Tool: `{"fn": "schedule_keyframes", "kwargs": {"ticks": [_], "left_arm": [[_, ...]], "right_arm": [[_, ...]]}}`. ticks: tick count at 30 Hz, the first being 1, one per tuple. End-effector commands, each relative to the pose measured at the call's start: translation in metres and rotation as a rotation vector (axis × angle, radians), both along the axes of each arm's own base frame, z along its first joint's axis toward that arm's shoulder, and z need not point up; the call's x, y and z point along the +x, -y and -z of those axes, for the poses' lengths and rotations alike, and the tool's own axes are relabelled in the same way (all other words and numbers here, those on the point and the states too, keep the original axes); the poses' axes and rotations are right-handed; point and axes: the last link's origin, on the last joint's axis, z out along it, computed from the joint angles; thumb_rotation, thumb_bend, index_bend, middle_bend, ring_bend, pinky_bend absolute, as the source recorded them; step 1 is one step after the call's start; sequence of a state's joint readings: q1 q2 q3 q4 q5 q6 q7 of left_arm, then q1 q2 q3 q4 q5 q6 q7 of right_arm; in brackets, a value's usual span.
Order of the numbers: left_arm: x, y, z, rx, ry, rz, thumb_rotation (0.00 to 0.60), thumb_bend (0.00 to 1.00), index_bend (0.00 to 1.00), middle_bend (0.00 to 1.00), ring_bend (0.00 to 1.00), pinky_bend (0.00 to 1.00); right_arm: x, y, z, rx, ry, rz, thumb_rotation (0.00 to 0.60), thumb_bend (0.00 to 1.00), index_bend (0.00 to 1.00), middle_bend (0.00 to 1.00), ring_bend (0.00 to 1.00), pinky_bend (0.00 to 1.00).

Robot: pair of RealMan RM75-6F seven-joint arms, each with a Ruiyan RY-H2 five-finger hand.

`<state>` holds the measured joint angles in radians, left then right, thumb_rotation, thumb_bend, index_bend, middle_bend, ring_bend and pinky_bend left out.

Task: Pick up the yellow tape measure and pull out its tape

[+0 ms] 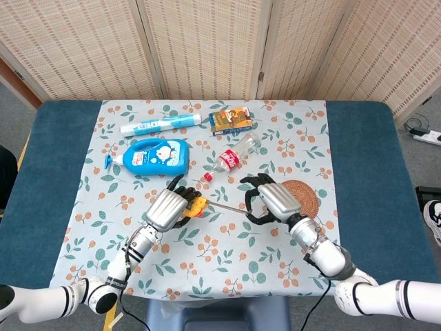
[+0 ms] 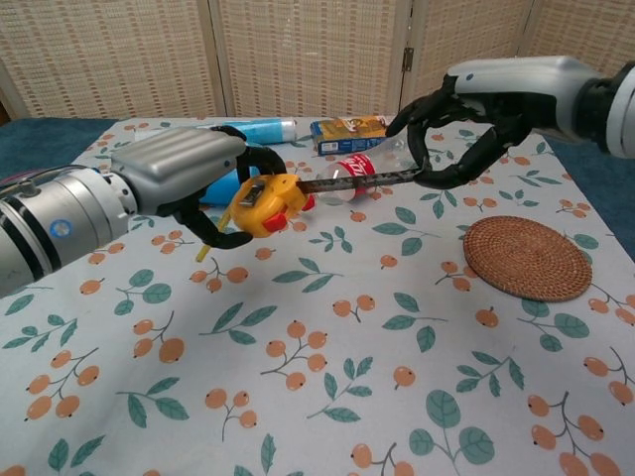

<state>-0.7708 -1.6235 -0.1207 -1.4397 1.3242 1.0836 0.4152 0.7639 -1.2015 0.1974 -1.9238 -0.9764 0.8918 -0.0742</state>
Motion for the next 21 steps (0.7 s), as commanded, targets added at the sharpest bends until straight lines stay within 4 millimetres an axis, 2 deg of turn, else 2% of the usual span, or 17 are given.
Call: {"fn": "schedule_keyframes", "kwargs": {"ticks": [1, 5, 11, 21], "left_arm": [[-0.022, -0.006, -0.006, 0.018, -0.044, -0.017, 0.600, 0.39, 0.54, 0.53, 0.44, 0.10], [-0.046, -0.014, -0.014, 0.033, -0.081, -0.049, 0.600, 0.39, 0.54, 0.53, 0.44, 0.10], [-0.070, -0.020, -0.025, 0.041, -0.112, -0.079, 0.600, 0.39, 0.54, 0.53, 0.44, 0.10], [-0.089, -0.026, -0.036, 0.030, -0.090, -0.097, 0.600, 0.39, 0.54, 0.53, 0.43, 0.10]], "right_arm": [[-0.012, -0.008, -0.019, -0.010, 0.015, 0.020, 0.600, 0.64, 0.68, 0.19, 0.13, 0.01], [-0.026, -0.019, -0.045, -0.025, 0.033, 0.043, 0.600, 0.64, 0.68, 0.19, 0.13, 0.01], [-0.044, -0.035, -0.079, -0.051, 0.048, 0.056, 0.600, 0.64, 0.68, 0.19, 0.13, 0.01], [-0.067, -0.063, -0.119, -0.073, 0.093, 0.061, 0.600, 0.64, 0.68, 0.19, 0.13, 0.01]]}}
